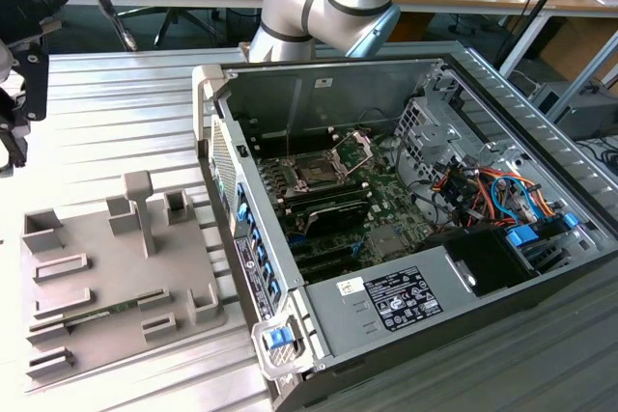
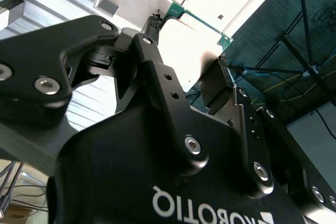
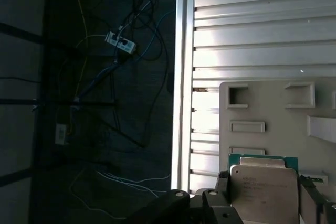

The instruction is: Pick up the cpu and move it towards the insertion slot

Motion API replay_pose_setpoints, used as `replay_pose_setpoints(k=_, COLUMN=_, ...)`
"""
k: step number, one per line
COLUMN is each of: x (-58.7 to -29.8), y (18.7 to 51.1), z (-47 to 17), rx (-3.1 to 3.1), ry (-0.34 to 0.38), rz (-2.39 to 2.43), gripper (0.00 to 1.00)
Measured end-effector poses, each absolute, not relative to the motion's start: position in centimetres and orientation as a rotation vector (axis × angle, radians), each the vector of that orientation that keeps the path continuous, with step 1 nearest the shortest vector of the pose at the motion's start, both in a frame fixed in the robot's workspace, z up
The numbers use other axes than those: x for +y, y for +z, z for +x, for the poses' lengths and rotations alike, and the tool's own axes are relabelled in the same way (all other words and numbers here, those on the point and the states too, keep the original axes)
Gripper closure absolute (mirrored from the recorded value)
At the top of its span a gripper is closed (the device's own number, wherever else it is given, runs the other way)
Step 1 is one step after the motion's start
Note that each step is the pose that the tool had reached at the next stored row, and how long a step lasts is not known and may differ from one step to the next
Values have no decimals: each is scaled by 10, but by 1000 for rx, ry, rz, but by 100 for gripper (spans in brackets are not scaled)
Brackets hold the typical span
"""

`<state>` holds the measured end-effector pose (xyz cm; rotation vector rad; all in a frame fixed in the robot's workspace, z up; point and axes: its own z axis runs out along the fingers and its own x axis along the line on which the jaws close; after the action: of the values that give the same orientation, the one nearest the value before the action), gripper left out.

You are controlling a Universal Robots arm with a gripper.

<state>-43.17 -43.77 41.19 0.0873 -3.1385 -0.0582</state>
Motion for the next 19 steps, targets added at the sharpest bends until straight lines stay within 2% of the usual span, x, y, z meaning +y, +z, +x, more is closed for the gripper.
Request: replay_pose_setpoints(k=19, x=-438, y=427, z=-432, rx=-3138, ry=-58, rz=87, gripper=45)
